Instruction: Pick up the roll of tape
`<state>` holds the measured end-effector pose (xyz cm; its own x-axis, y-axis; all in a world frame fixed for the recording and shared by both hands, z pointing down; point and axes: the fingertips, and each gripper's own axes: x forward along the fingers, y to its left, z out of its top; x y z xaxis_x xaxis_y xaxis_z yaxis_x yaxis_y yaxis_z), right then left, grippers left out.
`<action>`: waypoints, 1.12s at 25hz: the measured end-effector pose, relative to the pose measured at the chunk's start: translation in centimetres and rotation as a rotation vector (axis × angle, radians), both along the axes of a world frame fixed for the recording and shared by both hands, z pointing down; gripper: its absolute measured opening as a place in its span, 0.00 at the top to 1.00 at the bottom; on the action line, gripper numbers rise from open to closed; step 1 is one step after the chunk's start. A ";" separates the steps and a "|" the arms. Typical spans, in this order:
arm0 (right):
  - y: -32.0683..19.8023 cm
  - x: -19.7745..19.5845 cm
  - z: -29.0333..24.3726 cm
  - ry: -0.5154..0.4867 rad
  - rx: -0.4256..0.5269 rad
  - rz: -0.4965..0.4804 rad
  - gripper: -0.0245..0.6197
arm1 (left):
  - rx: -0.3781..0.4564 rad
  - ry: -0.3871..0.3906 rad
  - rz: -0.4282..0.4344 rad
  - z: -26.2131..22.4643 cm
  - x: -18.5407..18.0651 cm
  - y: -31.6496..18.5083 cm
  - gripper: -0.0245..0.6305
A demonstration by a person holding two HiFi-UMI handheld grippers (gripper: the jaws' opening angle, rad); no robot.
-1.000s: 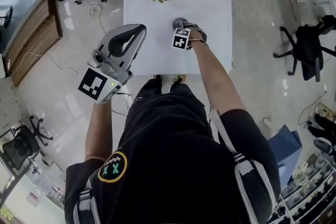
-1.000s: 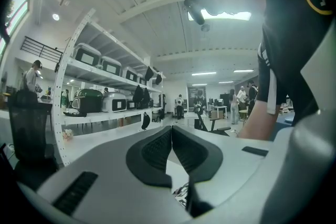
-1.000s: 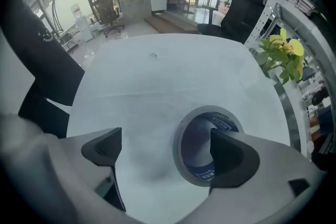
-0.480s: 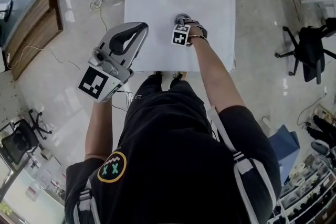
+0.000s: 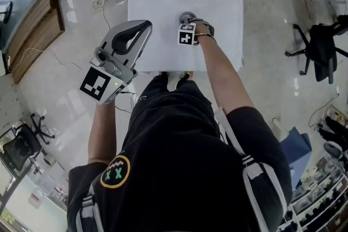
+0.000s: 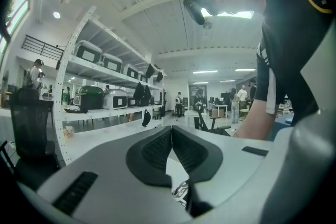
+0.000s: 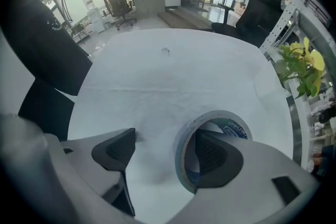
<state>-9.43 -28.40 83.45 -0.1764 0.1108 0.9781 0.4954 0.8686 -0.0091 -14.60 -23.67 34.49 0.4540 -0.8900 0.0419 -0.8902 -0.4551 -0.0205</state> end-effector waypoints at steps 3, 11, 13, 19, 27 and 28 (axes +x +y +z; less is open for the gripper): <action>0.3 0.2 -0.3 0.007 0.007 -0.035 0.47 | -0.017 -0.026 -0.010 0.3 -0.2 0.1 0.93; 0.0 0.1 0.2 0.017 0.098 -0.074 0.83 | -0.012 -0.006 -0.012 -0.1 0.0 0.5 0.93; -0.1 0.1 0.2 0.017 0.093 -0.070 0.83 | 0.001 -0.012 -0.001 0.0 0.1 0.7 0.93; -0.8 -0.4 -1.4 -0.048 0.077 0.007 0.85 | 0.025 0.010 0.004 -0.6 0.0 0.8 0.93; -1.8 -1.9 -7.6 -0.225 0.066 0.156 0.85 | 0.017 0.006 0.017 0.3 0.0 1.5 0.93; -1.9 -2.3 -8.9 -0.263 0.056 0.182 0.85 | 0.021 0.011 0.022 0.3 0.0 1.5 0.93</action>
